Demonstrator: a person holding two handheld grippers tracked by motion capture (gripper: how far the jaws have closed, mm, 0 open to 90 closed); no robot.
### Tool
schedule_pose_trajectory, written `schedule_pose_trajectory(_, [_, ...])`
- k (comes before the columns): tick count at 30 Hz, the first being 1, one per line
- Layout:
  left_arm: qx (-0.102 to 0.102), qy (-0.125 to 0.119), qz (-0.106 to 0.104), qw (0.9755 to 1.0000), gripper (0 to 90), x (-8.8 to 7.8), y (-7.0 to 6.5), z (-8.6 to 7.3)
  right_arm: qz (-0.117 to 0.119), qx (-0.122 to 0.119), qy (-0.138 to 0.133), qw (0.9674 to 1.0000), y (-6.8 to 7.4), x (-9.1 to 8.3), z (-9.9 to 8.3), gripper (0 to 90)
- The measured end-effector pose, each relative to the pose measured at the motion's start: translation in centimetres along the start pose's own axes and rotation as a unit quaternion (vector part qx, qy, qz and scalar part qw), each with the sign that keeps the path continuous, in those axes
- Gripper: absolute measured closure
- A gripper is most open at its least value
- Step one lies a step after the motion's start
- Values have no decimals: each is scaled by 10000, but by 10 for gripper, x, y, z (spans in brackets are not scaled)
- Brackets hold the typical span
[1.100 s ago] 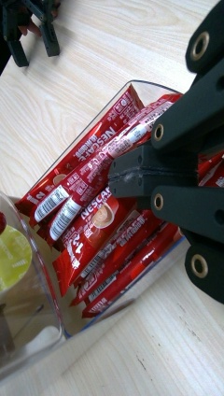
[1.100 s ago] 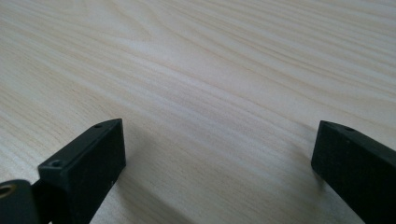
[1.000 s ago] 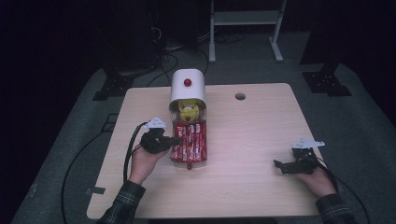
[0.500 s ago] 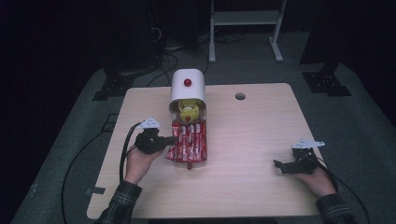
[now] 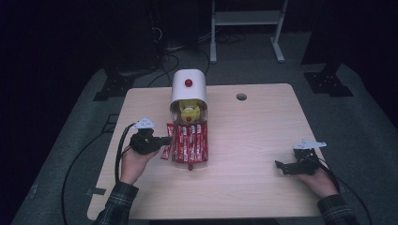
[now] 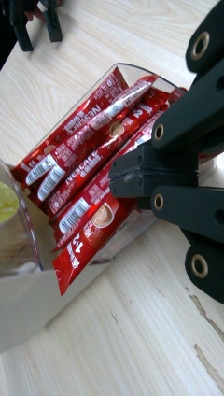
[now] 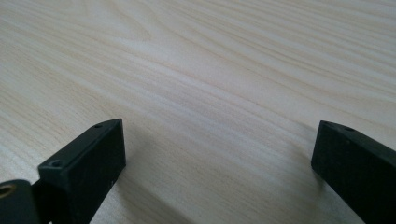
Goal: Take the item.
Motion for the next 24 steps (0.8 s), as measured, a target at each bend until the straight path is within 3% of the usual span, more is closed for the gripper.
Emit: schedule_pose_trajectory(24, [-265, -55, 250, 9993, 900, -20, 27, -12, 6, -10, -3, 10000, 0, 0, 0, 21])
Point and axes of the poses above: each handheld gripper's, and its own axes: x roughly forward along the jaws, z roughly out of its top, y roughly to its left, the point moved 10 cm from there along x, roughly forward along the jaws, and after that the axes turned 14 degrees about -z, right-handed, at the moved point
